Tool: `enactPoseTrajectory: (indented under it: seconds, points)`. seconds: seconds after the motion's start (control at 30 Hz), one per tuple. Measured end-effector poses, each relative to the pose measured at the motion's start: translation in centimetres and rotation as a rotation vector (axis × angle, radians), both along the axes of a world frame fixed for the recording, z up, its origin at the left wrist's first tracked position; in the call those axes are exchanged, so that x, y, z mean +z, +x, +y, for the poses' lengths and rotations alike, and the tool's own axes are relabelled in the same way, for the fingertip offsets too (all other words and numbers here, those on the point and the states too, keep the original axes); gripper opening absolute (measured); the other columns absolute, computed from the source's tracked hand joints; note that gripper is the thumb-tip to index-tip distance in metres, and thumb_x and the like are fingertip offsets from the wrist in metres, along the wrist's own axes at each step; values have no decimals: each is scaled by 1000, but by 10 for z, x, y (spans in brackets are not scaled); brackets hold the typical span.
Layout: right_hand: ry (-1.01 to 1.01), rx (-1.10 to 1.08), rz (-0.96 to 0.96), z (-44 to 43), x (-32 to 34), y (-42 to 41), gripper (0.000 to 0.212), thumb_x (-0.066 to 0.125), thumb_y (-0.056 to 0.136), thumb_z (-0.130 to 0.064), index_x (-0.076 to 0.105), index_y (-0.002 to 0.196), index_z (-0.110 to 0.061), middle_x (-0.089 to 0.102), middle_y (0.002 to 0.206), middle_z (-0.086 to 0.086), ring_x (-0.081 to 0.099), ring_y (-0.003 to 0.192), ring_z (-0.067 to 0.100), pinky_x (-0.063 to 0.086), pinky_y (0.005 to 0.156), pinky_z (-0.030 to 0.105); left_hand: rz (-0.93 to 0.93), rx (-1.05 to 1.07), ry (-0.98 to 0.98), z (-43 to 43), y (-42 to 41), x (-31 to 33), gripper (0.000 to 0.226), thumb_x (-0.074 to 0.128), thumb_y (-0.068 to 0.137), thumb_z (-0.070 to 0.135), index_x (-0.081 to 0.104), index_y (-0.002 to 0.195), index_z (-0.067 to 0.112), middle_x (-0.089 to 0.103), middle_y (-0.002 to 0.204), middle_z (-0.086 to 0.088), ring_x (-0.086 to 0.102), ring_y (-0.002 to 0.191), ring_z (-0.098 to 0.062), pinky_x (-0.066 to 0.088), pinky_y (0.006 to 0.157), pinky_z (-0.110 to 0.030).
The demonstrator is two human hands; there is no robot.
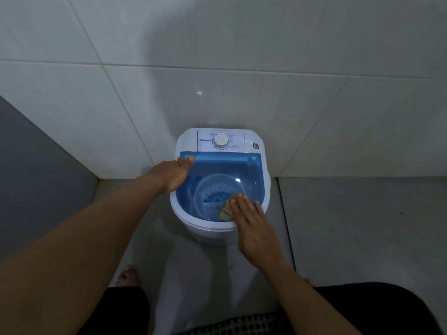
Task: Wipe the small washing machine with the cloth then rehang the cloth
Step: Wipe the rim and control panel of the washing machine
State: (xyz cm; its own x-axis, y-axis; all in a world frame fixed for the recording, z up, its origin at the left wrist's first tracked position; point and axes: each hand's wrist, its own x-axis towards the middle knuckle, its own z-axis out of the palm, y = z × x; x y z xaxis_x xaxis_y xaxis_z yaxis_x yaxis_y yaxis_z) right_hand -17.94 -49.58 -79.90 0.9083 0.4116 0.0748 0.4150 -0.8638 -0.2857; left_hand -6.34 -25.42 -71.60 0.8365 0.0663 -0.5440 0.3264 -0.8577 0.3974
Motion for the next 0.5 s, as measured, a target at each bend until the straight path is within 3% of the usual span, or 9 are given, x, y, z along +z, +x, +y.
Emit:
enactPoseTrajectory:
  seconds: [0.2,0.37,0.5]
  points:
    - [70,-255,-15,32,0,-4,66,34,81,-8,32,147,-6,35,153,18,22,145,29,3,118,45,2,32,-27,0,1,-3,84,8,91,69,35,148,13,42,148,-18,44,131,-35,33,109,-42]
    - [-7,-37,-21,93,6,-7,60,29,85,-14,40,144,-10,43,149,14,32,142,29,31,114,51,-15,20,-9,-2,1,-1,84,7,92,68,38,146,12,44,147,-19,45,130,-36,34,108,-43]
    - [-40,153,-16,115,0,-3,56,38,85,-15,45,141,-18,43,150,7,33,142,25,30,114,49,-9,21,-9,-2,0,1,82,8,93,66,34,148,11,40,150,-17,41,134,-34,31,110,-41]
